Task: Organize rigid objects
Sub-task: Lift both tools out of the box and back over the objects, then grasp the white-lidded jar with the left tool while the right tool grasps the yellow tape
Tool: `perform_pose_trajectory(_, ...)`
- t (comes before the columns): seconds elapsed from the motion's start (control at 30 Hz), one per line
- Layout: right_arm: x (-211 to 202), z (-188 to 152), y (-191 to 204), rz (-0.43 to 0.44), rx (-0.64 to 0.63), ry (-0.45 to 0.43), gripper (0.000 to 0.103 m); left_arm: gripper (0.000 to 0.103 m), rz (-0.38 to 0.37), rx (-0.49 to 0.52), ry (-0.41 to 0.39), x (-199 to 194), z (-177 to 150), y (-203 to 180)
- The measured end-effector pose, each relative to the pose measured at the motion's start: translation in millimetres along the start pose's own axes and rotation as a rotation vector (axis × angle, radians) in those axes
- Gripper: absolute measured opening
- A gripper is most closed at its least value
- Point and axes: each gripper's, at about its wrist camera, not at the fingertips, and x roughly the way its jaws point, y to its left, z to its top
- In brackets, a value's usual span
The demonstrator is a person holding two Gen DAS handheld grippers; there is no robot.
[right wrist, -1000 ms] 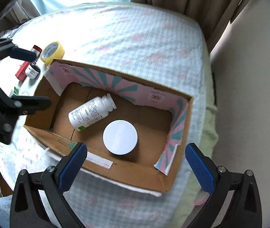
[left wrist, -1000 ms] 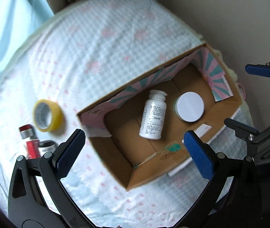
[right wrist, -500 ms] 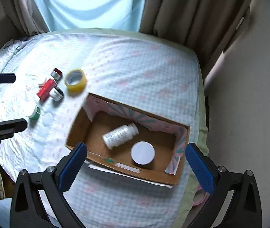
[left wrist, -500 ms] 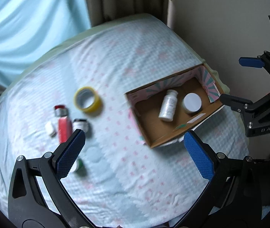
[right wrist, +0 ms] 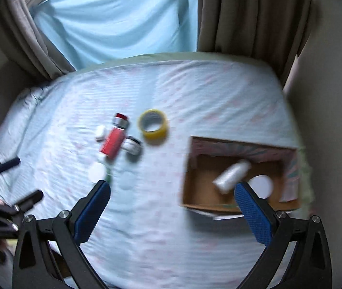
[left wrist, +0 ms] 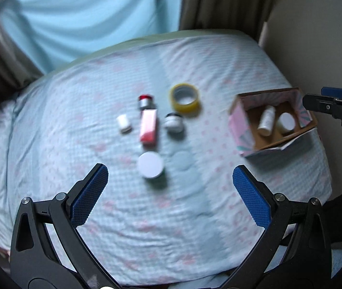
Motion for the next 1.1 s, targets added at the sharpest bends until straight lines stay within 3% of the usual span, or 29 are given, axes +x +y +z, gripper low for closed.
perform_pose_trajectory(0.17, 31, 5, 43, -0.033, 0.004, 0.038, 0.103, 0.103, -0.015, -0.042, 0.030, 18, -16, 48)
perform_pose_trajectory(0.33, 72, 7, 68, -0.053, 0.029, 0.058, 0.103, 0.103, -0.024, -0.033, 0.052, 65, -33, 73)
perform_pose_trajectory(0.5, 131, 14, 80, -0.052, 0.085, 0.061, 0.103, 0.103, -0.019, 0.019, 0.074, 123, -51, 73)
perform_pose_trajectory(0.9, 283, 47, 71, -0.103, 0.039, 0.026, 0.103, 0.103, -0.056, -0.045, 0.094, 251, -69, 60)
perform_pose_trajectory(1.1, 340, 61, 54, -0.109, 0.056, 0.028, 0.103, 0.102, -0.049, -0.068, 0.078, 290, -72, 48)
